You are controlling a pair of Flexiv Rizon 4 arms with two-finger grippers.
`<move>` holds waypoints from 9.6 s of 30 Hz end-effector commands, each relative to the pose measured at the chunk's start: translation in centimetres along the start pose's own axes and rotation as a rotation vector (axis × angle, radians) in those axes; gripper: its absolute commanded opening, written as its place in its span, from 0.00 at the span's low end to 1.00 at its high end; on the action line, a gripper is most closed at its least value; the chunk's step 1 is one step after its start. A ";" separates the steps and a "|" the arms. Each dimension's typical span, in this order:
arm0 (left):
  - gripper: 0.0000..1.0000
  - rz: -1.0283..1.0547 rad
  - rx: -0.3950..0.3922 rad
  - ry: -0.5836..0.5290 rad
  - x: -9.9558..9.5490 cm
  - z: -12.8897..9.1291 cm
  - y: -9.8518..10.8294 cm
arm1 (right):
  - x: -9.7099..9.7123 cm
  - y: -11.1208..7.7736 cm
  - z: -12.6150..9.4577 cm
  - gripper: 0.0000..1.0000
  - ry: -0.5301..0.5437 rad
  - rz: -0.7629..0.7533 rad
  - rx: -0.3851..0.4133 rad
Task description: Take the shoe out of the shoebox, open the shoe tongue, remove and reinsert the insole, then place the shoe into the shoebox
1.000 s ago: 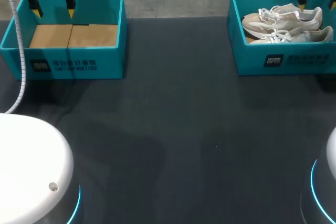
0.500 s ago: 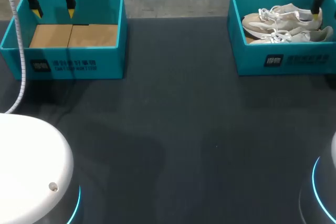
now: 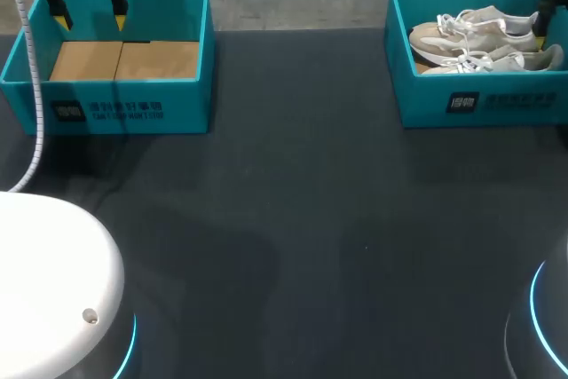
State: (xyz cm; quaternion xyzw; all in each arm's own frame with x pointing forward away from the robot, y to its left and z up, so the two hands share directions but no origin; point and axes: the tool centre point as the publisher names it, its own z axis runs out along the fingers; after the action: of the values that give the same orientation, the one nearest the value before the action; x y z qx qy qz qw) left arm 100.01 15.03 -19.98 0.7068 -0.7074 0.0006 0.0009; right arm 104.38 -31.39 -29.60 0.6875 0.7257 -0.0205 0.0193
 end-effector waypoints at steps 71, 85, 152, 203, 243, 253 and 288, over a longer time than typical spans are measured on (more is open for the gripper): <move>1.00 0.000 0.000 -0.001 0.0 0.0 0.0 | -1.7 0.4 7.5 0.57 0.021 0.075 0.090; 1.00 0.000 0.000 -0.001 0.0 0.0 0.0 | -1.5 0.2 8.6 0.57 0.034 0.080 0.104; 1.00 0.000 0.000 -0.001 0.0 0.0 0.0 | -4.0 -0.4 -5.0 0.00 -0.076 0.305 0.041; 1.00 0.000 0.000 -0.001 0.0 0.0 0.0 | 18.5 -17.9 -16.5 0.00 -0.049 0.351 -0.066; 1.00 0.000 0.000 -0.001 0.0 0.0 0.0 | 29.5 -27.3 -12.2 0.00 -0.039 0.345 -0.095; 1.00 0.000 0.000 -0.001 0.0 0.0 0.0 | 35.2 -30.1 -7.8 0.00 -0.075 0.326 -0.061; 1.00 0.000 0.000 -0.001 0.0 0.0 0.0 | 41.6 -35.8 -0.7 0.00 -0.032 0.321 -0.025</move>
State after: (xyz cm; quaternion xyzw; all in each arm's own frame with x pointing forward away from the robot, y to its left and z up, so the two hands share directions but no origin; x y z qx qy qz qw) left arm 100.01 15.03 -19.99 0.7068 -0.7074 0.0006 0.0010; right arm 66.76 7.57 -29.64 0.7932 0.6071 -0.0223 0.0415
